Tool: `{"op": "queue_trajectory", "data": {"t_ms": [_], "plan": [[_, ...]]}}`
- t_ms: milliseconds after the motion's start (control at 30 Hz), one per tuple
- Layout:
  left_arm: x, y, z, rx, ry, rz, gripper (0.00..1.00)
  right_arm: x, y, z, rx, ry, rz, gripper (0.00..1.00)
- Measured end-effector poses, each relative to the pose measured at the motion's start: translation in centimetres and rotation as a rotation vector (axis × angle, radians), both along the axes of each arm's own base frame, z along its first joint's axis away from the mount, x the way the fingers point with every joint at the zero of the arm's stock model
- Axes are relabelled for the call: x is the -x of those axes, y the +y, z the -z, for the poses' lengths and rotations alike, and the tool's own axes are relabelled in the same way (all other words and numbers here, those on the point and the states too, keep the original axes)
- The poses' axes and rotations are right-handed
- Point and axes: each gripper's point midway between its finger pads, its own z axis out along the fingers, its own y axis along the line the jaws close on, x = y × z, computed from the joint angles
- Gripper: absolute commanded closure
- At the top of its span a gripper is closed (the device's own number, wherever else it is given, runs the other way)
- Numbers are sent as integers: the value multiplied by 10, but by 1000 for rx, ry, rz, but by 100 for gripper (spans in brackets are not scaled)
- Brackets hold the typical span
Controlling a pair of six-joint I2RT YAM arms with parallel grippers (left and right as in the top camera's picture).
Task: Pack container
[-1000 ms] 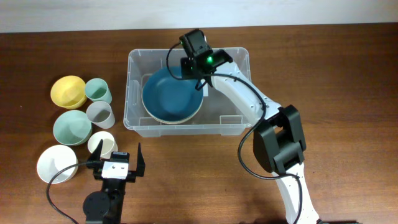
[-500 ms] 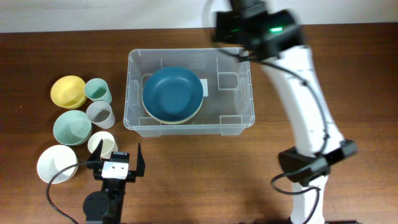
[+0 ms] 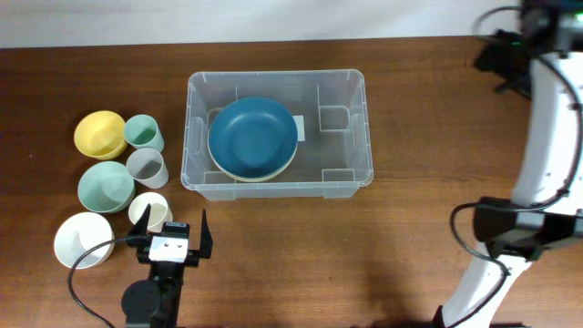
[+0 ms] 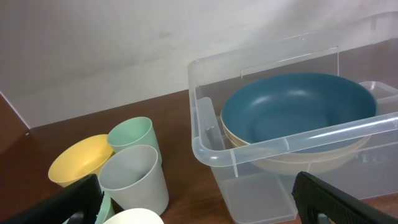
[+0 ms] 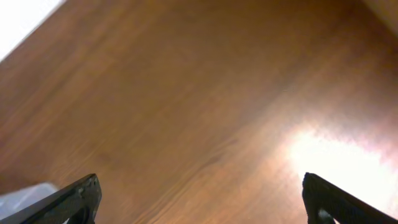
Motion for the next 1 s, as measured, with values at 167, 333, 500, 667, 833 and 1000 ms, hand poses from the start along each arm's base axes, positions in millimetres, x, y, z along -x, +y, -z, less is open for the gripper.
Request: {"op": "queue_trajectory", "data": {"t_ms": [167, 333, 500, 667, 833, 1000], "plan": [[0, 0, 0, 0, 0, 0, 0, 14, -23, 26, -71, 70, 71, 1], [0, 0, 0, 0, 0, 0, 0, 13, -26, 52, -107, 117, 84, 1], [0, 0, 0, 0, 0, 0, 0, 9, -25, 72, -124, 142, 81, 1], [0, 0, 0, 0, 0, 0, 0, 12, -24, 82, -132, 173, 82, 1], [0, 0, 0, 0, 0, 0, 0, 12, -24, 82, -133, 174, 82, 1], [0, 0, 0, 0, 0, 0, 0, 12, -24, 82, -133, 174, 83, 1]]}}
